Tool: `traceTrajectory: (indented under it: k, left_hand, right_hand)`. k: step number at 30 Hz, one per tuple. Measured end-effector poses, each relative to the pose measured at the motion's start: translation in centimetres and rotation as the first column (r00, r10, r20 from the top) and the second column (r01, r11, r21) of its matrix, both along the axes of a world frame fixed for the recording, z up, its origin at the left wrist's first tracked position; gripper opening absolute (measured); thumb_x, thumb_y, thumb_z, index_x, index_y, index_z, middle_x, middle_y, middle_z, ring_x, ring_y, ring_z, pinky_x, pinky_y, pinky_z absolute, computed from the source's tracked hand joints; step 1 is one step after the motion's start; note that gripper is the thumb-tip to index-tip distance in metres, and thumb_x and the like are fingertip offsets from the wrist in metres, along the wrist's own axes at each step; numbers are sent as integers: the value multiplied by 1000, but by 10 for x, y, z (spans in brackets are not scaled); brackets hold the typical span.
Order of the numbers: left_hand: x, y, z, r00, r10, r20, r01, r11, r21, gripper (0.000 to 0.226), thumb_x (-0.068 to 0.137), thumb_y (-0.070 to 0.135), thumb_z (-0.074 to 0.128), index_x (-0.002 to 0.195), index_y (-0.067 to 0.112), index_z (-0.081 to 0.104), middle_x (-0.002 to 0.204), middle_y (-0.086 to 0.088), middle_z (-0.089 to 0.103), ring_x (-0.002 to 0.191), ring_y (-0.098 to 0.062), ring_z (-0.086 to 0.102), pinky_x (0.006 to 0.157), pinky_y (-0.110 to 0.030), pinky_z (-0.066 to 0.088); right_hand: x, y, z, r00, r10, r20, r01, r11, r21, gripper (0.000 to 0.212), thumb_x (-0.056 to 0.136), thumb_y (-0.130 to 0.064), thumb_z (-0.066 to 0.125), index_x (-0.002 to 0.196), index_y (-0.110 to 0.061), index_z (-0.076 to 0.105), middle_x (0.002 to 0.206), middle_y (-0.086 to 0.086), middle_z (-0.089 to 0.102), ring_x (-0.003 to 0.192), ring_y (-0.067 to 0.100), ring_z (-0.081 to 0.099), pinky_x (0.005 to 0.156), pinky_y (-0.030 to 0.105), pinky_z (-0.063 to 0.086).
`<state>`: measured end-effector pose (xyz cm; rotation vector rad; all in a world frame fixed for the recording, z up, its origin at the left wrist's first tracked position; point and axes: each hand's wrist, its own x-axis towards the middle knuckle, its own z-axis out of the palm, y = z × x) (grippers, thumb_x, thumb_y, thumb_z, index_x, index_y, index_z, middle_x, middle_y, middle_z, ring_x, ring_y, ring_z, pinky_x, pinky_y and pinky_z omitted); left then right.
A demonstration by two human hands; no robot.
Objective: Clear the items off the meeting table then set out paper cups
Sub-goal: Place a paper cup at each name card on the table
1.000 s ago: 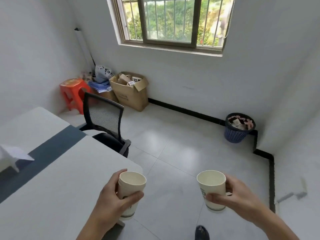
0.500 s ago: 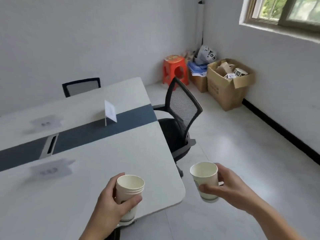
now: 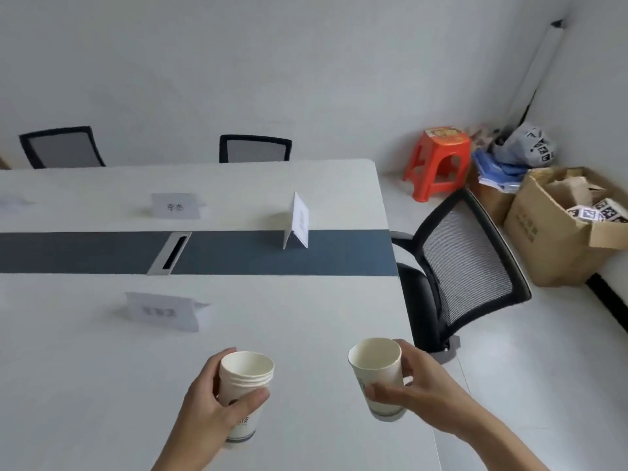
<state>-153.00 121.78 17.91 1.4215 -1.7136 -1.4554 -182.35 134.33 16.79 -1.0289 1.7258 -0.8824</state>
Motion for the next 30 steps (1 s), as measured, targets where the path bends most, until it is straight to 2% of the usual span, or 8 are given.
traceTrajectory:
  k: [2,4,9,16,20,24,30]
  left_hand:
    - [7,-33,-4,999,31,-14,-31,1000,-4,89,35,57,86,116,38,54,106,8,70,94,1,66,80,-24,50]
    - [19,-64,-9,998,65,-27,-64,998,11,81,40,55,86,113,42,54,105,16,70,96,-2,66,81,-24,50]
    - [52,-123,-27,989,148,-3,-147,987,63,85,42,57,84,119,37,55,108,13,70,101,-3,65,85,-27,50]
    - [94,-155,-57,961,276,25,-276,949,154,83,39,59,85,114,41,54,104,21,69,94,-3,66,84,-28,52]
    - [112,-161,-72,943,326,61,-332,920,207,89,34,69,83,114,42,54,104,23,68,95,-1,65,81,-25,50]
    - [123,-165,-84,937,332,113,-350,902,253,99,30,75,81,118,41,52,106,25,68,100,-4,66,89,-29,51]
    - [119,-172,-90,940,325,108,-342,901,265,89,41,60,84,121,37,52,106,24,67,101,-4,65,90,-28,50]
  right_hand:
    - [8,-48,0,999,39,-34,-38,999,10,53,60,-49,83,106,-34,61,98,-11,71,92,2,64,84,31,57]
    - [21,-98,-3,996,67,-51,-67,998,7,52,59,-48,82,105,-36,60,98,-14,70,93,-1,63,84,30,56]
    - [65,-215,-29,994,88,-61,-89,996,-13,62,56,-45,80,112,-33,57,103,-12,67,96,5,62,77,23,52]
    - [120,-337,-92,983,122,-136,-119,992,28,65,61,-30,84,119,-28,55,108,-8,66,98,15,61,81,29,49]
    - [143,-379,-127,968,149,-203,-138,988,67,64,65,-27,83,119,-26,49,102,-4,62,93,21,57,75,32,47]
    - [155,-396,-154,948,173,-268,-156,984,82,66,67,-26,82,120,-24,43,98,-5,58,90,24,55,72,32,47]
    - [152,-395,-171,926,217,-307,-176,972,157,71,67,-31,81,125,-28,39,102,-9,57,96,24,54,75,35,49]
